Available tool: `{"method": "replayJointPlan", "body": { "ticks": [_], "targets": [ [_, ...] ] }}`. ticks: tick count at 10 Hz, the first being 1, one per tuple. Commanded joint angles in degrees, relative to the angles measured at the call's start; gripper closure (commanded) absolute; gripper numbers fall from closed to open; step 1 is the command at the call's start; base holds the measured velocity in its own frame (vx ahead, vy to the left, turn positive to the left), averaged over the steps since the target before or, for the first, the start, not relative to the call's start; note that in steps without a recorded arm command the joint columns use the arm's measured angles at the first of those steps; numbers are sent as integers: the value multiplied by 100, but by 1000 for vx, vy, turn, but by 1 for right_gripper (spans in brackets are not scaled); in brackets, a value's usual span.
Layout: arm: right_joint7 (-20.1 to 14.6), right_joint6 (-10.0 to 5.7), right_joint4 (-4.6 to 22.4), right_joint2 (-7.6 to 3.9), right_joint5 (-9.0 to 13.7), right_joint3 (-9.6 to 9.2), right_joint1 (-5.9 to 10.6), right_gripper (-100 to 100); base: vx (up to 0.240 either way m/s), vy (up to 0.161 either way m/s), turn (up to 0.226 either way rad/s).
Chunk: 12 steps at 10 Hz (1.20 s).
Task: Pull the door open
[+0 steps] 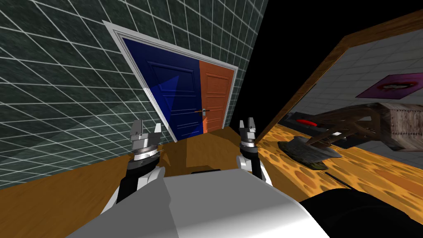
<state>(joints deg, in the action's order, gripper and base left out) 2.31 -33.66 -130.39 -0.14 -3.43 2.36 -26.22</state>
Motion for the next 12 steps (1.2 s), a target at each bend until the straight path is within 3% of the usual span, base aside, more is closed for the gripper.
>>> {"method": "replayJointPlan", "body": {
  "ticks": [1,5,12],
  "targets": [
    [-84,45,172,-72,-47,33,78,-100,107,-68,122],
    [-312,168,640,-224,-177,123,291,-100,150,30,90],
    [-657,354,1349,-386,-373,259,613,-100,113,1,71]
  ]
}}
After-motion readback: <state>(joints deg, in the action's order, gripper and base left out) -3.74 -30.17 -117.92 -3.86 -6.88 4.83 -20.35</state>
